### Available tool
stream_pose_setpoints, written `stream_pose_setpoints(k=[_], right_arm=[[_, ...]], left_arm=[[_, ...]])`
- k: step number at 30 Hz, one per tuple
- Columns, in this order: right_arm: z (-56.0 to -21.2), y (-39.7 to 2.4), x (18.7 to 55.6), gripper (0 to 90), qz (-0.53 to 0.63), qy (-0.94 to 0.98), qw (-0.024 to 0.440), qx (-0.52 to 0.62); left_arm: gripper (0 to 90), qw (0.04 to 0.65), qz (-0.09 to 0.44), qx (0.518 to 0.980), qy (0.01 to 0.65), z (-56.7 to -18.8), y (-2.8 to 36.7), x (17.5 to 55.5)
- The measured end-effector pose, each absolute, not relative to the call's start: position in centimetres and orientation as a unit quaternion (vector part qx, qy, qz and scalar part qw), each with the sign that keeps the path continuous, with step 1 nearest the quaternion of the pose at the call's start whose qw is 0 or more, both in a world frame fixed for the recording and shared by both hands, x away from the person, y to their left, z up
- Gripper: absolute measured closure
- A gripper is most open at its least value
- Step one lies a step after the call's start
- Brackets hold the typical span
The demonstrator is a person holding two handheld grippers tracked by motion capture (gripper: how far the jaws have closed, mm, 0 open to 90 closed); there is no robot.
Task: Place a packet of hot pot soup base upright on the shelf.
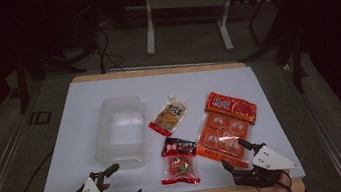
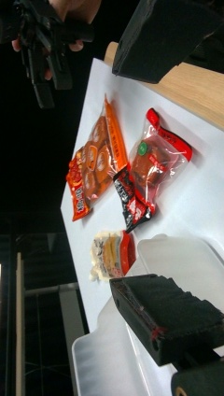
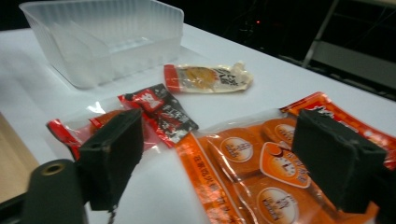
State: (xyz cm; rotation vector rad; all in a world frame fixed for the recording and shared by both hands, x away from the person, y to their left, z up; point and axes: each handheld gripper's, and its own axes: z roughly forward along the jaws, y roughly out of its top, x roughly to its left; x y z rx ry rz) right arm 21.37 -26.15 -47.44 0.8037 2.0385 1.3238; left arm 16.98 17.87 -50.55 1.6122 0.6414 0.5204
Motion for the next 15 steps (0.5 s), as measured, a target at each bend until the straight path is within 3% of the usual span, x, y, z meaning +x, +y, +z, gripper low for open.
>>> stream_pose_setpoints(k=[4, 15], right_arm=[[-47.3, -26.1, 21.4, 12.6, 0.491, 0.77, 0.285, 0.291], [-45.9, -25.2, 20.5, 10.1, 0.496, 0.774, 0.285, 0.273]], left_arm=[[1.9, 0.62, 0.228, 0.696, 0.283, -50.5, 18.0, 17.0], [1.9, 0.615, 0.233, 0.7, 0.277, -50.5, 17.7, 16.9]])
